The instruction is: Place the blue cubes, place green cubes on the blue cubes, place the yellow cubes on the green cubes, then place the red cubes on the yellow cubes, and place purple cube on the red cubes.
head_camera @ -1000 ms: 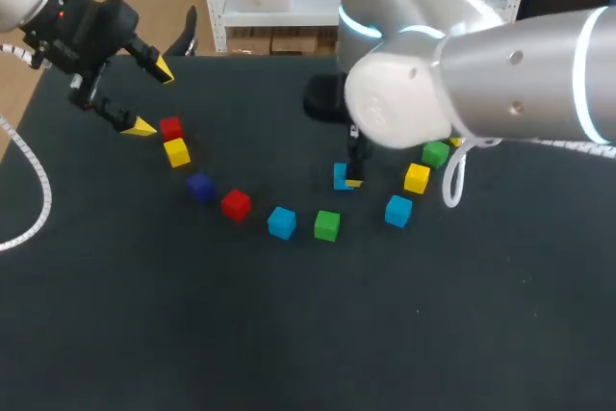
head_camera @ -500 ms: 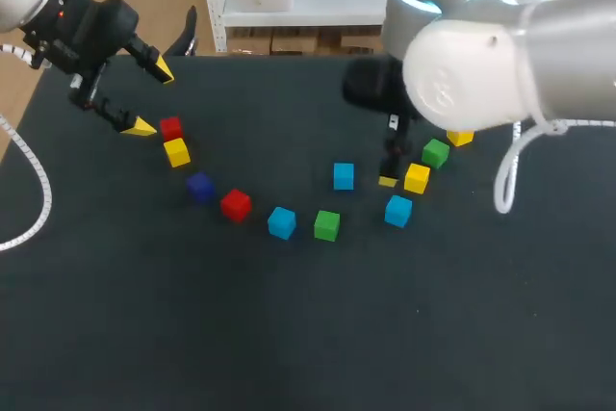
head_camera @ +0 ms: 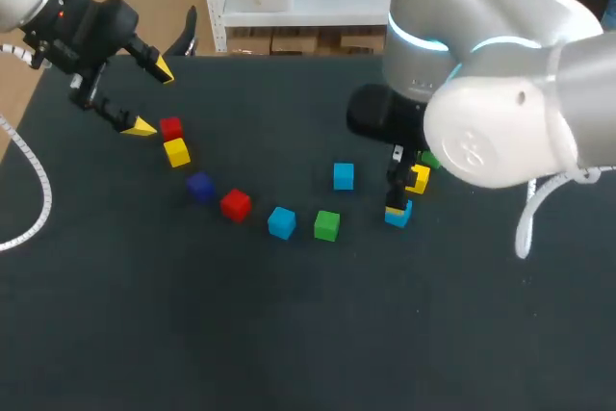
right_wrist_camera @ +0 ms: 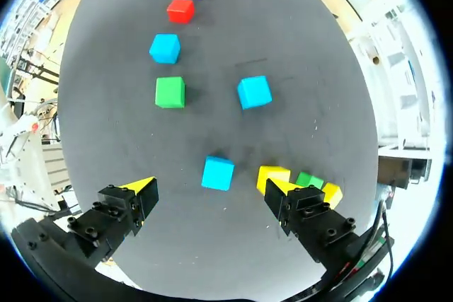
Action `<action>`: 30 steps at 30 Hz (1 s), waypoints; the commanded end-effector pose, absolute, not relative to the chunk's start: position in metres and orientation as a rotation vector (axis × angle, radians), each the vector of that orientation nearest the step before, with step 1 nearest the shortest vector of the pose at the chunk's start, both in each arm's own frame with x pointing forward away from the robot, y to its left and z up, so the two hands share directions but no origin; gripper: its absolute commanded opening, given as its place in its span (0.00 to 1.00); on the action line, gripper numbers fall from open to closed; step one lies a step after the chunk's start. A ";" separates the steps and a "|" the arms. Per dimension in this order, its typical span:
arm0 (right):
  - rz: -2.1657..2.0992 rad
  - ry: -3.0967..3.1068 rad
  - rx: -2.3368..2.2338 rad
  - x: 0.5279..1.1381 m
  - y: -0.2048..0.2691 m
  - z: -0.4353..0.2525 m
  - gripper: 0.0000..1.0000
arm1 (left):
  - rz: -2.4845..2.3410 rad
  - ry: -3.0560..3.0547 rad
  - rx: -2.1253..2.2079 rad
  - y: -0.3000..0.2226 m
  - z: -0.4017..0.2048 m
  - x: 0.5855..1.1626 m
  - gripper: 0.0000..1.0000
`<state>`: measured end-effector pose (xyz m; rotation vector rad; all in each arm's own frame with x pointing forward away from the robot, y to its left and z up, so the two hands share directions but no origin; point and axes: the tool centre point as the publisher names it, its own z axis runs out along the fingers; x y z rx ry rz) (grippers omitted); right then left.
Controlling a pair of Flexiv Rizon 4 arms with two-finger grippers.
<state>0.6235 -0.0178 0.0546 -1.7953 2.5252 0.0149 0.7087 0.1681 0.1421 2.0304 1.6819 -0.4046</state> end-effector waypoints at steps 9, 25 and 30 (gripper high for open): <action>-0.010 2.547 -1.786 0.607 -0.022 0.029 1.00 | -0.404 1.677 2.031 0.169 0.142 0.708 1.00; -0.012 2.599 -1.745 0.617 -0.028 0.005 1.00 | -0.404 1.677 2.031 0.169 0.142 0.708 1.00; 0.010 2.611 -1.724 0.621 -0.030 0.000 1.00 | -0.404 1.677 2.031 0.169 0.142 0.708 1.00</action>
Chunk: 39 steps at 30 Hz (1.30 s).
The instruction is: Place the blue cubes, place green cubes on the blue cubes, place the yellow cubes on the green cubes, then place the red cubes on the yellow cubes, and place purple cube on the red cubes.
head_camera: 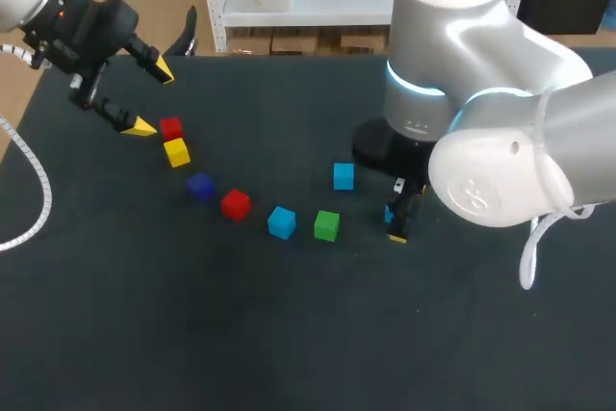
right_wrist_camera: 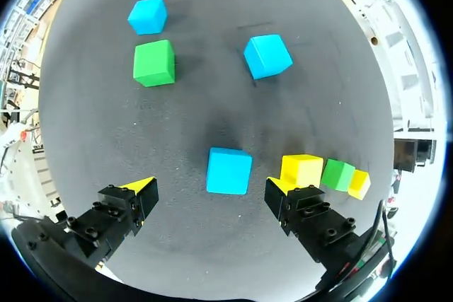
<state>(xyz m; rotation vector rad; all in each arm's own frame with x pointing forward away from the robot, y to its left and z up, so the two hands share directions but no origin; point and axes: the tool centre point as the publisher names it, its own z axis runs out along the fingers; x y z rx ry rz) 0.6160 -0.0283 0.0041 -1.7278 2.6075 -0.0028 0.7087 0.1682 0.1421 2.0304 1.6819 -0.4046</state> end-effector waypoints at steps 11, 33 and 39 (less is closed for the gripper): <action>0.104 2.604 -1.669 0.633 -0.028 -0.005 0.93 | -0.404 1.677 2.031 0.169 0.142 0.708 1.00; 0.112 2.569 -1.723 0.638 -0.027 -0.001 0.00 | -0.404 1.677 2.031 0.169 0.142 0.708 1.00; 0.099 2.446 -1.828 0.657 -0.027 0.013 0.00 | -0.404 1.677 2.031 0.169 0.142 0.708 1.00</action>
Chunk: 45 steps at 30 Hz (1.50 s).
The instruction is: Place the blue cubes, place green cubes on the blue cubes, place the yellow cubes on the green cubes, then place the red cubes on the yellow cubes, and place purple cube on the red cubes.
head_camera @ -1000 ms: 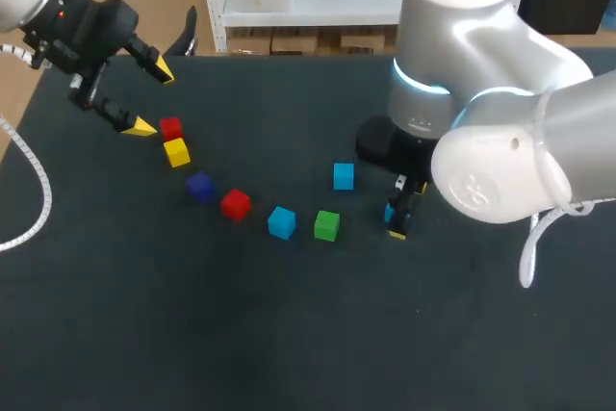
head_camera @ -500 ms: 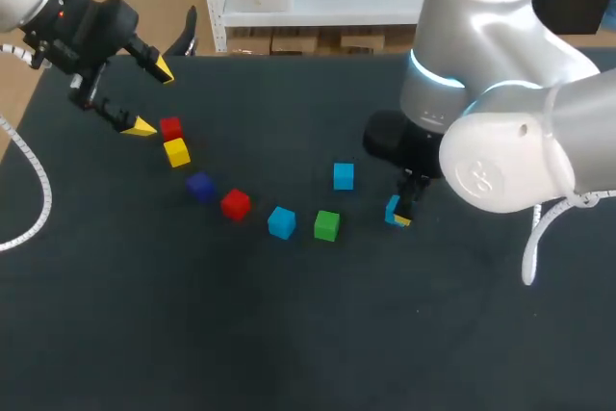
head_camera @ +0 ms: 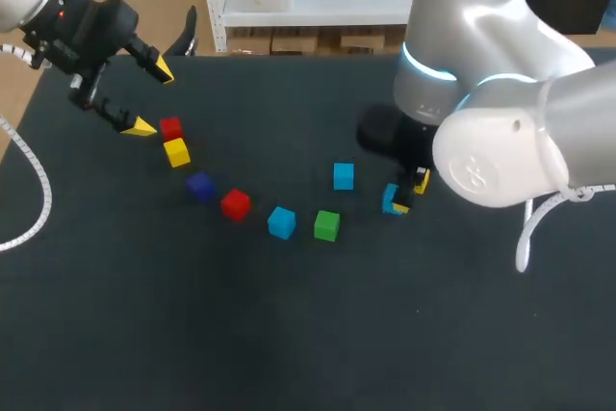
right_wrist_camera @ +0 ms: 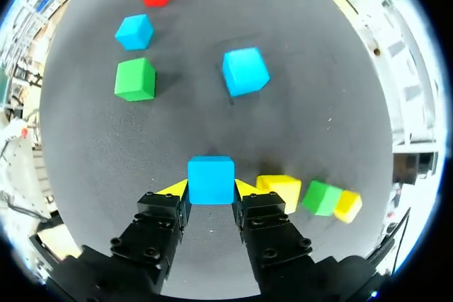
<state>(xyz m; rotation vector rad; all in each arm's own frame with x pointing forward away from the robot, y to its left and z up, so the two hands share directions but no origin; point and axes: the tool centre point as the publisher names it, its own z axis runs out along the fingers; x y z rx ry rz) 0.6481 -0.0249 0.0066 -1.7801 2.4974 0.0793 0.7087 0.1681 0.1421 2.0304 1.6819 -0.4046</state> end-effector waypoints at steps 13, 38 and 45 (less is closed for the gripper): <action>0.154 2.148 -2.134 0.685 -0.025 0.023 0.00 | -0.404 1.677 2.031 0.169 0.142 0.708 1.00; 0.073 2.189 -2.145 0.687 -0.003 0.007 0.00 | -0.404 1.677 2.031 0.169 0.142 0.708 1.00; 0.063 2.187 -2.147 0.691 -0.002 0.004 0.00 | -0.404 1.677 2.031 0.169 0.142 0.708 1.00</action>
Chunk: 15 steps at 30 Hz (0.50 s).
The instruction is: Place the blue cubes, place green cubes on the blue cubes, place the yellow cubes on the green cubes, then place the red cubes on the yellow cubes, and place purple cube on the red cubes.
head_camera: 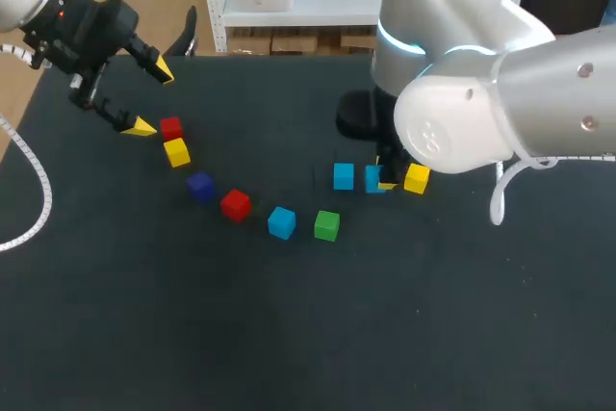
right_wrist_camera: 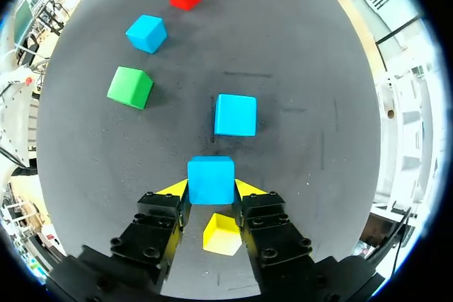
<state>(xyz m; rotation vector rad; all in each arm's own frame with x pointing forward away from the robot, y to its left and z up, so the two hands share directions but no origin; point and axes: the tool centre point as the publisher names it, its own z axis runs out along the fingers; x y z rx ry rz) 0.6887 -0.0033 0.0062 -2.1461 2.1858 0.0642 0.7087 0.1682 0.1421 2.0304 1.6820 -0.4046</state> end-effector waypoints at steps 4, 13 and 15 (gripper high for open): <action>0.056 2.192 -2.146 0.693 -0.004 0.002 0.00 | -0.404 1.677 2.031 0.169 0.142 0.708 1.00; 0.048 2.188 -2.153 0.698 -0.003 0.000 0.00 | -0.404 1.677 2.031 0.169 0.142 0.708 1.00; 0.048 2.186 -2.156 0.699 -0.003 0.000 0.00 | -0.404 1.677 2.031 0.169 0.142 0.708 1.00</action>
